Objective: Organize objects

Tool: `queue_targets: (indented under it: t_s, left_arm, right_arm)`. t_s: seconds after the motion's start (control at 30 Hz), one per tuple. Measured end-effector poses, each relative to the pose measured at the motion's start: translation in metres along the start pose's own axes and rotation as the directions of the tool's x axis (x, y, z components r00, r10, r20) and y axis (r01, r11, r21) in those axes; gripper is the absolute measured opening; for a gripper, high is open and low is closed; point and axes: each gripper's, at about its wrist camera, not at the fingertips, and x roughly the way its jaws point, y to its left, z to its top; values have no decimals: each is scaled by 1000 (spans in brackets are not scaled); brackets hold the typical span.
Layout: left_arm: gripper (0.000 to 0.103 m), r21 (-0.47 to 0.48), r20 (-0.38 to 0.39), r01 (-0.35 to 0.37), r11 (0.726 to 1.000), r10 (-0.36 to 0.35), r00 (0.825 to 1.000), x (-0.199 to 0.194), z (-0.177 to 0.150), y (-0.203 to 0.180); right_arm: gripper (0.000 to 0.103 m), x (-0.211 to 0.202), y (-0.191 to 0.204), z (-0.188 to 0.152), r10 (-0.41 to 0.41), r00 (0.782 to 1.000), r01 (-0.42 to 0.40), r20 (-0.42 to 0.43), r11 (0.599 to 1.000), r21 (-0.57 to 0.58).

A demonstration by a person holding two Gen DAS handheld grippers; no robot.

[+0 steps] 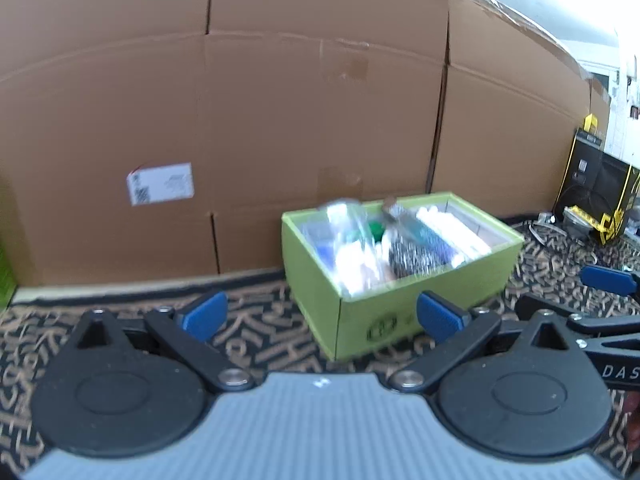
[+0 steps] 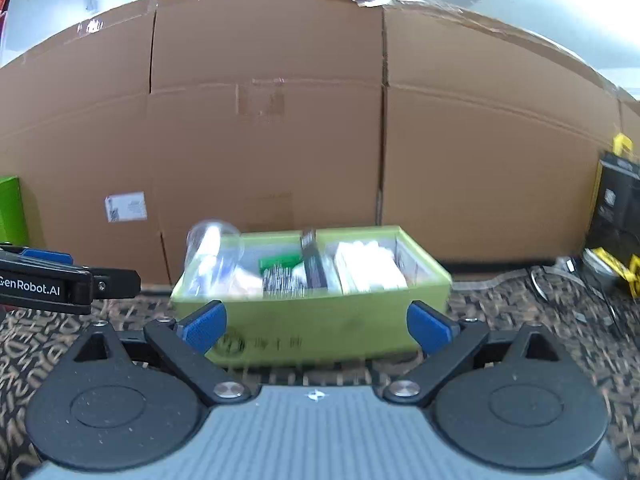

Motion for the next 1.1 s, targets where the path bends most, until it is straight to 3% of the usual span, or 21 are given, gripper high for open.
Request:
queue_targets:
  t_s: [0.4,1.1]
  left_arm:
    - [103,30,-85,-25,999,27,996,-24,-40,-13]
    - [103,-7,-87,-2,1000,2,996,-35,-43,-2]
  right_arm:
    - [100,-17,8,-30,-105,990,106,-94,994,-3]
    - [100,-25,16,-35,-92,990,97,-104,994,45]
